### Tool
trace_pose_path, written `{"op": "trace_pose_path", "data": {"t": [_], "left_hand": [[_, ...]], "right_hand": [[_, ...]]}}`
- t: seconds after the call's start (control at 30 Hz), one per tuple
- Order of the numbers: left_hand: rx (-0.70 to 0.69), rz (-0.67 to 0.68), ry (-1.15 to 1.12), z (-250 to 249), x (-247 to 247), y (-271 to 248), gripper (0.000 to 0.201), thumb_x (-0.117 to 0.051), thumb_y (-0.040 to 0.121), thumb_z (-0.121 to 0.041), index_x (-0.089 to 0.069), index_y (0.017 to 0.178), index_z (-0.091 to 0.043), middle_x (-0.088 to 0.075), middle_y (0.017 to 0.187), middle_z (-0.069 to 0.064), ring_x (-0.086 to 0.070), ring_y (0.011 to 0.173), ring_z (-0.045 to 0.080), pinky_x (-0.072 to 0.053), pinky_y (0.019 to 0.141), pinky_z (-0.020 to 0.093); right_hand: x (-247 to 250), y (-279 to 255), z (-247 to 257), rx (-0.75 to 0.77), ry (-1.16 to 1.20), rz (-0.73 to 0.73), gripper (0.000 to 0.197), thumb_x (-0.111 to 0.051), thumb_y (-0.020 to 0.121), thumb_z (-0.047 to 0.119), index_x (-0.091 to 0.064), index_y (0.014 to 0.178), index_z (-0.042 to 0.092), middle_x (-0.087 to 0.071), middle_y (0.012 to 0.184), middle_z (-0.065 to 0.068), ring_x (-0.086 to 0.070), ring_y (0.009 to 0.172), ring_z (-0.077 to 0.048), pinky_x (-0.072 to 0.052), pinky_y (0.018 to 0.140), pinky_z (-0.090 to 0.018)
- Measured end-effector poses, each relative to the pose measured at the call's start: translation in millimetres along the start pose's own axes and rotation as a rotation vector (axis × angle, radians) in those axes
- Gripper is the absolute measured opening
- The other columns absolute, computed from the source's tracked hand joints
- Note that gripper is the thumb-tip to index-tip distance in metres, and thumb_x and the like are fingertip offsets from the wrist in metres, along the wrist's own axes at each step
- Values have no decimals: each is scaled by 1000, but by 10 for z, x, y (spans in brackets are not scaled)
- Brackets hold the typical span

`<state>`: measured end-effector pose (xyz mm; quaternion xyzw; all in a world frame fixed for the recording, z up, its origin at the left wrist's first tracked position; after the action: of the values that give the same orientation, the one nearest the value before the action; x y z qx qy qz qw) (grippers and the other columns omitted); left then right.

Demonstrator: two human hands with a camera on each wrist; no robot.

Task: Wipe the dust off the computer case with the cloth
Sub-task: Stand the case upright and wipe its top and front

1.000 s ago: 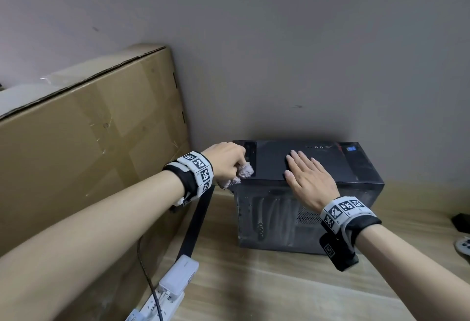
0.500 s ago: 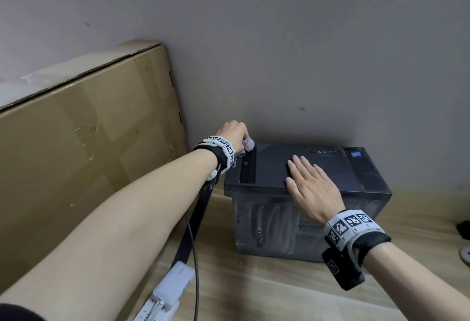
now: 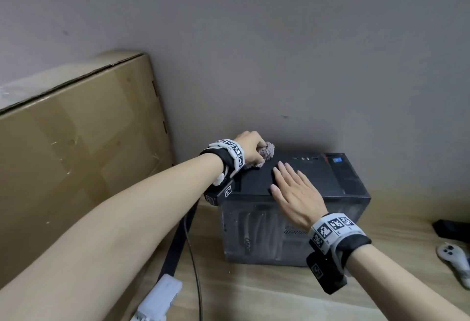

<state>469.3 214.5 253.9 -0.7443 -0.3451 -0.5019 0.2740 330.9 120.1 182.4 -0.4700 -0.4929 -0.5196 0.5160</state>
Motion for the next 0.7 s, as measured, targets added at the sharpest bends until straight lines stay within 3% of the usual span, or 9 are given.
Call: {"op": "trace_pose_path", "data": {"t": [0.03,0.1,0.17,0.23,0.37,0.47,0.57,0.63,0.7], "left_hand": [[8,33,-47,37,25,-46,25,-71,64,-22,-47,61,-14,-40,59,-2,-33,63,20,-40,58,33],[2,42,-93,137,99,-119,18,-72,73,-29,-66,90,-25,-64,86,-2,-54,82,21,-49,87,35],[55,18,-80,300,207,-202,51,-71,81,-32,-60,129,-20,-62,129,2,-55,120,21,-39,107,32],[130,7,-57,477,262,-312,61,-69,83,-35,-51,138,-17,-53,140,6,-48,130,23,-36,109,31],[303,69,-55,778,187,-606,55,-71,81,-34,-55,127,-7,-59,127,12,-58,115,30,-46,86,31],[335,209,-204,850,-58,-799,33,-75,81,-31,-59,101,-10,-61,109,7,-61,104,27,-50,76,33],[339,189,-241,926,-228,-880,30,-78,77,-30,-52,82,-15,-58,88,4,-62,86,27,-49,67,31],[346,153,-270,946,-256,-899,32,-81,73,-28,-52,76,-15,-60,84,7,-65,84,28,-54,72,33],[365,176,-309,947,-285,-913,33,-83,73,-26,-58,91,-11,-64,97,14,-68,92,31,-56,79,38]], "right_hand": [[18,5,-4,-5,35,30,73,3,96,53,-7,158,16,2,166,1,7,152,-12,2,124,-32],[86,45,-18,-34,154,92,63,-12,104,48,-6,158,15,5,166,-1,9,152,-12,1,124,-33],[254,143,-23,-66,273,88,63,-25,105,44,-7,159,16,4,166,-4,7,152,-14,-2,124,-35],[467,325,16,-67,341,56,66,-33,104,44,-9,159,19,4,166,-7,4,153,-17,-5,124,-37],[568,847,213,-68,313,207,66,-37,101,48,-10,158,28,7,165,-11,2,152,-32,-4,124,-43],[381,1169,381,-93,212,355,57,-36,103,44,-25,155,23,-11,163,-18,-8,150,-39,-9,122,-44],[227,1256,652,28,172,298,41,-43,101,39,-53,135,19,-44,139,-16,-31,139,-38,-26,115,-42],[194,1177,802,147,133,218,37,-46,100,35,-57,130,16,-48,134,-14,-36,134,-35,-30,111,-39],[225,1053,865,234,134,155,38,-49,100,33,-58,133,17,-50,142,-10,-36,137,-31,-30,111,-36]]}}
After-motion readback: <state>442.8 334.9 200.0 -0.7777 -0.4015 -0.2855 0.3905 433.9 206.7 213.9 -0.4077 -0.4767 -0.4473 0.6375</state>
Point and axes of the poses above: each hand's wrist, its own y-axis towards the middle knuckle, its own x-axis out of the back of the hand, z = x × y, the point moved 6 cm from there along y, towards the middle knuckle
